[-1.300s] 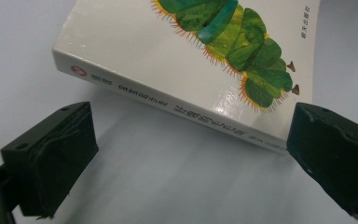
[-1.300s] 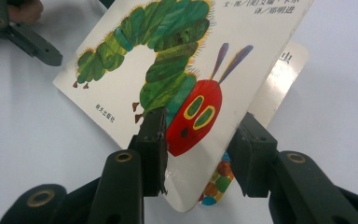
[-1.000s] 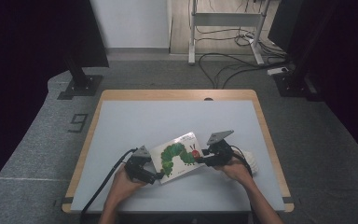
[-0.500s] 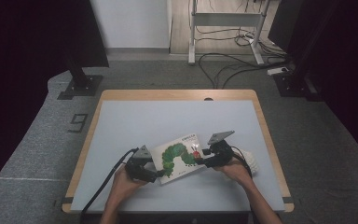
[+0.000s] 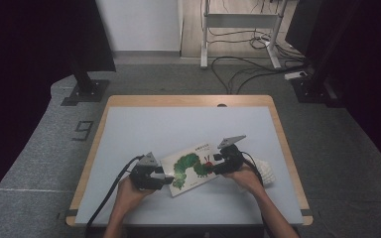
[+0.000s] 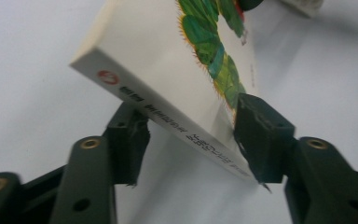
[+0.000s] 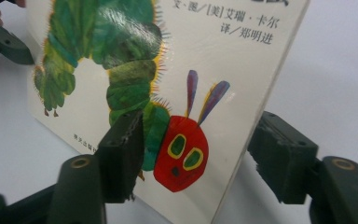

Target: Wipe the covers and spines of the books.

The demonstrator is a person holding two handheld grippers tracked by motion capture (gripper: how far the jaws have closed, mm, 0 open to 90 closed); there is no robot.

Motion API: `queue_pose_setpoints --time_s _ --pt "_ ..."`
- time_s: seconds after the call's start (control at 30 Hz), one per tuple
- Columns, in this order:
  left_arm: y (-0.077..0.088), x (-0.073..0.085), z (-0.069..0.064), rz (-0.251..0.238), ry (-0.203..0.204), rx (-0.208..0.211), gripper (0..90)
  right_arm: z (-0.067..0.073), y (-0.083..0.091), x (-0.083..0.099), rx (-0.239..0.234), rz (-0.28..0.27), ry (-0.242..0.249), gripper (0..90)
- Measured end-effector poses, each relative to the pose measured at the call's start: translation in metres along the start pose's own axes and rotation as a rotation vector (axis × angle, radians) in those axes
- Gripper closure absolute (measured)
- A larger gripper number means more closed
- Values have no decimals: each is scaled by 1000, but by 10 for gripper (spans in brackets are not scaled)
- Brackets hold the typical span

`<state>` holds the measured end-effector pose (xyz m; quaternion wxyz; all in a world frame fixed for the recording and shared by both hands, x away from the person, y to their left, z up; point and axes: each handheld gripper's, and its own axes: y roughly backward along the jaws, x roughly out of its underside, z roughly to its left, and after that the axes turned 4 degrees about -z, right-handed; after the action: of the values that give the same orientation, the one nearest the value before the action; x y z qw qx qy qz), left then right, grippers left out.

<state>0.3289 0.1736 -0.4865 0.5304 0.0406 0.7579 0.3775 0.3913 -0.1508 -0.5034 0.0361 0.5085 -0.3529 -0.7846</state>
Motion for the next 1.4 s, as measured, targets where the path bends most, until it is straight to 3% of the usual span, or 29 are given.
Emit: queue_pose_setpoints --time_s 0.2,0.53,0.77,0.9,1.0,1.4 --pt "4 -4 -1 -4 -19 12 538 2 5 1 13 -25 6 445" --pt "19 -16 -2 -22 -75 -60 686 7 14 -4 27 -99 25 531" --pt "20 -17 -2 -19 -90 -82 686 10 12 -6 52 -110 37 532" --pt "22 -19 0 -10 -114 -148 680 13 10 -12 77 -114 71 531" --pt "23 -20 0 -12 -116 -164 675 14 8 -15 90 -115 86 531" --pt "23 -15 -2 -22 -127 -201 662 11 5 -13 89 -119 63 528"
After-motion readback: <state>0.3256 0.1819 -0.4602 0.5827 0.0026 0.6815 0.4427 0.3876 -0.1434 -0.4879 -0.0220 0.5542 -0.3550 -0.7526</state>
